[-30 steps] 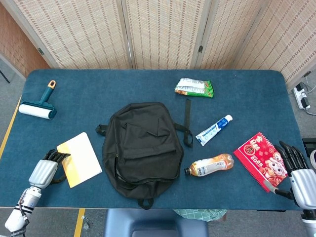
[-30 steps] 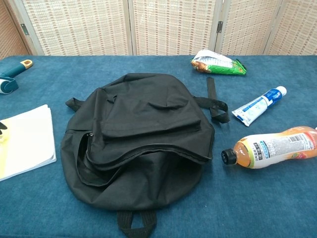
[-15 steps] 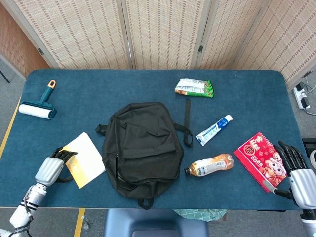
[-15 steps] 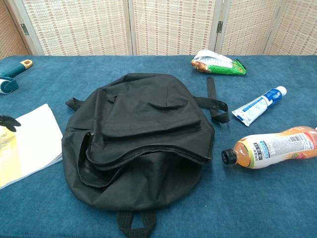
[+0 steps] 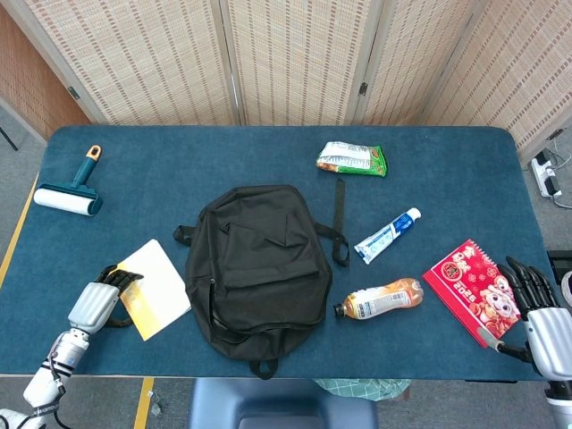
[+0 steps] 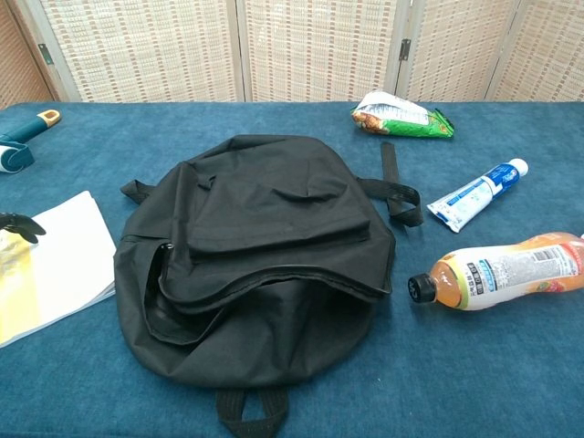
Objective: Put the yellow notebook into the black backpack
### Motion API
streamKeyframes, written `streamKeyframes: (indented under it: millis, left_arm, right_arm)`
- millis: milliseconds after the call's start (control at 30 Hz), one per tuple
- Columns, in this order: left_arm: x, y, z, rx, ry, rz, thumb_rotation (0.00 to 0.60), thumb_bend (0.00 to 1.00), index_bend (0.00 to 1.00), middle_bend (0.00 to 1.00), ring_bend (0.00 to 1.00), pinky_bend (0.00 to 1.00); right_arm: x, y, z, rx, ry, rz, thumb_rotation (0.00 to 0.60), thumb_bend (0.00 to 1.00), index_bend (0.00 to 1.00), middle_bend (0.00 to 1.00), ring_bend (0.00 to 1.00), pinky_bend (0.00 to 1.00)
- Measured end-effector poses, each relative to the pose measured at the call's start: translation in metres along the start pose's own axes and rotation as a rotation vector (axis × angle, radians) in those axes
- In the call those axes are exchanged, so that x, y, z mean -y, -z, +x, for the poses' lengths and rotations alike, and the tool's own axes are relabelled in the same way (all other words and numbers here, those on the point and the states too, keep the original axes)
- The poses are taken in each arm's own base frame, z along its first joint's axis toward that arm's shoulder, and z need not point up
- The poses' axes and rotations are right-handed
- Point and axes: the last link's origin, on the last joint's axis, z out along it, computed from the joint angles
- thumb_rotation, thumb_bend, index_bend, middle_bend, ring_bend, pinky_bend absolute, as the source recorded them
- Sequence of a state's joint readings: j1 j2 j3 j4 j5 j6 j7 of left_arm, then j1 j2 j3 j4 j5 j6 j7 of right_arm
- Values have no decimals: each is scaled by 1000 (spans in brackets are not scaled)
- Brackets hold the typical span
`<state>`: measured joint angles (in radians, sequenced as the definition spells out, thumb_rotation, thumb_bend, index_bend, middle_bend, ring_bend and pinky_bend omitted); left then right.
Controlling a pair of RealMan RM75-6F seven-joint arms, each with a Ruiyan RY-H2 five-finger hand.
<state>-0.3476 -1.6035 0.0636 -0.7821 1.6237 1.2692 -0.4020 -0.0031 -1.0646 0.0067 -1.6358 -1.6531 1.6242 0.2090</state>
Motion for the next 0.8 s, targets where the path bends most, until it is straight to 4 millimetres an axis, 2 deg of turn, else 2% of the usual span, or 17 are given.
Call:
streamKeyframes:
  millis: [233,567,800]
  left_arm:
    - [-7,-3,-1,-45,27,-30,600,166,391,354,263,149]
    - [-13,-2,3,-145,93,-34,600,169,386,360,268,154]
    - [-17,-7,0,-187,218,-18,600,191,372,361,268,160]
  right_arm:
    - [0,0,0,-1,2,-5,600,94,0,51,54,43]
    - [-1,1,-1,-4,0,-10,600,92,0,51,54,43]
    - [-2,2,1,-9,-1,-12,600,93,0,52,55,43]
